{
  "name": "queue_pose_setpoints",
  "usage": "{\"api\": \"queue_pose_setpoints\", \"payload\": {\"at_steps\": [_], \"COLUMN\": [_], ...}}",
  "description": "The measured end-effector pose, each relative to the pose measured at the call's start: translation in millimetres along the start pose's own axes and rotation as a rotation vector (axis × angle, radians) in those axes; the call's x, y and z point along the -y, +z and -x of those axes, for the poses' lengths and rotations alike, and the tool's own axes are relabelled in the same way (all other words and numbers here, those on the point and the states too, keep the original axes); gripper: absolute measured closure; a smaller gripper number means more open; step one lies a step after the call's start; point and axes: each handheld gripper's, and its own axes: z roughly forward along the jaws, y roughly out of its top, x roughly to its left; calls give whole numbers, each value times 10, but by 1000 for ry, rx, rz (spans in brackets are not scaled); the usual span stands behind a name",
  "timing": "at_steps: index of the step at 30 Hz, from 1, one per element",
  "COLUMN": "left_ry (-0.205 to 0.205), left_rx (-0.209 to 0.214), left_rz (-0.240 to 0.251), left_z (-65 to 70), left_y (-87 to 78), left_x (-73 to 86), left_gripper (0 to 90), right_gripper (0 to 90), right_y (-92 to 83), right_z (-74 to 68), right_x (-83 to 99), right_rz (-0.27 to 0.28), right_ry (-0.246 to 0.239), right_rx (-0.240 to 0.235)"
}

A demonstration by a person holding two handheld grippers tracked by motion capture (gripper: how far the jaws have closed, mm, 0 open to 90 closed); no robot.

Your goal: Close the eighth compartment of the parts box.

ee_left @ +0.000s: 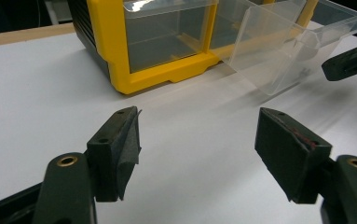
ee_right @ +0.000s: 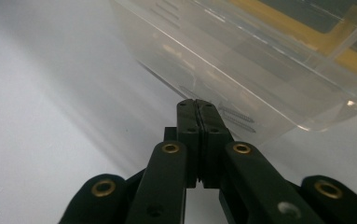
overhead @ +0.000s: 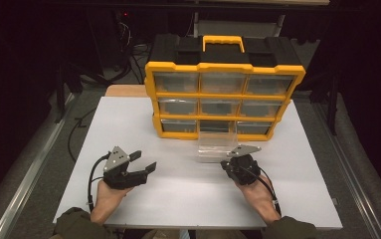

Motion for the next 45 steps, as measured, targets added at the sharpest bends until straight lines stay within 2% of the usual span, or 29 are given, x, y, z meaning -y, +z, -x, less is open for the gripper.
{"api": "queue_pose_setpoints", "payload": {"at_steps": [6, 35, 39, 45], "left_ry": [3, 14, 13, 11], "left_rx": [-1, 9, 12, 14], "left_rz": [2, -7, -9, -3], "left_z": [3, 12, 16, 23], "left_y": [-5, 39, 55, 52], "left_x": [0, -13, -14, -13], "left_gripper": [312, 314, 314, 314], "right_gripper": [900, 900, 900, 900], "right_y": [7, 29, 24, 27], "right_z": [14, 19, 36, 44], "right_x": [-5, -62, -72, -93], "right_rz": [1, 15, 20, 20], "right_ry": [16, 15, 35, 33], "right_rx": [4, 15, 9, 18]}}
